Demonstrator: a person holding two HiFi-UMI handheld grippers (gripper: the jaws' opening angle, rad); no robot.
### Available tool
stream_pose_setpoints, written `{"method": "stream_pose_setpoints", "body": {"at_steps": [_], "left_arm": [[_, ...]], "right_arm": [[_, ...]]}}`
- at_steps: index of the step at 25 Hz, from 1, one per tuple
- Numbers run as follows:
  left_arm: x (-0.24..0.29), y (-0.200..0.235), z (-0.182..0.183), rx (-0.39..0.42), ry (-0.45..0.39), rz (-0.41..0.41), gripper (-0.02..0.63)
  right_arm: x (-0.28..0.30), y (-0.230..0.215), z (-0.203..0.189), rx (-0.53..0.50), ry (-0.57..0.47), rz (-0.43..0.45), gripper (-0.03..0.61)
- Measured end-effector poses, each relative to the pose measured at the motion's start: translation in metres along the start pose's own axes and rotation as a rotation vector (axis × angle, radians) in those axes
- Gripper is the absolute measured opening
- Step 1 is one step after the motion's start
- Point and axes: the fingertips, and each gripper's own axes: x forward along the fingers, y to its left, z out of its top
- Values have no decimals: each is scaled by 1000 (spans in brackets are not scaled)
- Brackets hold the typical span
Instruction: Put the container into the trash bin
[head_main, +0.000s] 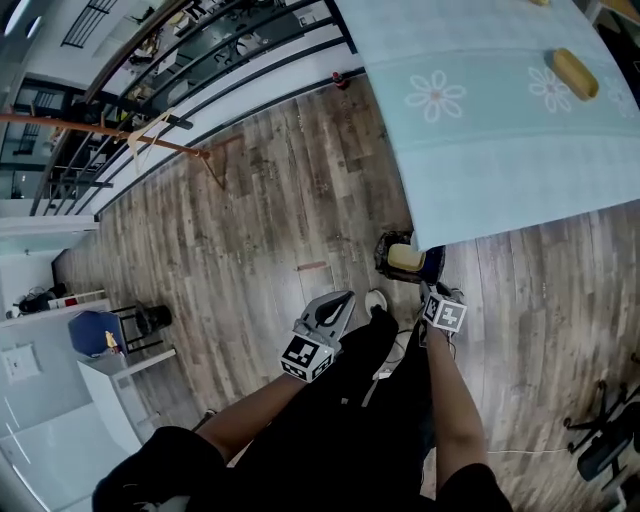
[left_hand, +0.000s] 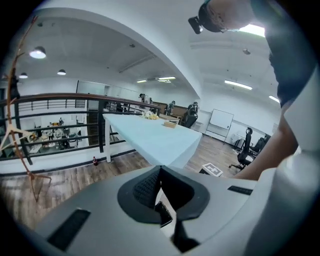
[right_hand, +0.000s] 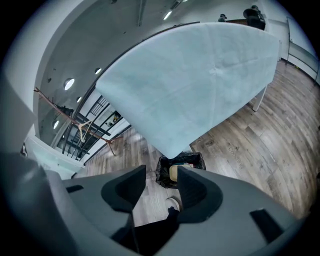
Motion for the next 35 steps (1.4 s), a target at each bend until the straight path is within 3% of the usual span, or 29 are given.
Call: {"method": "stream_pose_setpoints", "body": {"at_steps": [2, 10, 13, 17, 19, 25, 30, 35], "left_arm": [[-1, -3, 2, 27, 13, -20, 14], [7, -50, 15, -42, 53, -205, 14], [20, -64, 43, -31, 5, -241, 14], [42, -71, 90, -59, -79, -222, 14], [58, -84, 111, -33, -102, -216, 14], [97, -162, 164, -26, -155, -219, 14], [145, -246, 187, -26, -173, -233, 14], [194, -316, 202, 12, -191, -264, 14]], "right_arm": [[-15, 11, 6, 3, -20, 9, 199], [-106, 63, 41, -85, -141, 58, 188], [-146, 79, 66, -121, -218, 82, 155], [-185, 78, 87, -112, -262, 119, 92], [-207, 70, 99, -112, -290, 146, 53], [-295, 34, 150, -196, -399, 195, 43], [-363, -39, 195, -215, -523, 175, 43], [-404, -114, 213, -231, -582, 139, 43]]}}
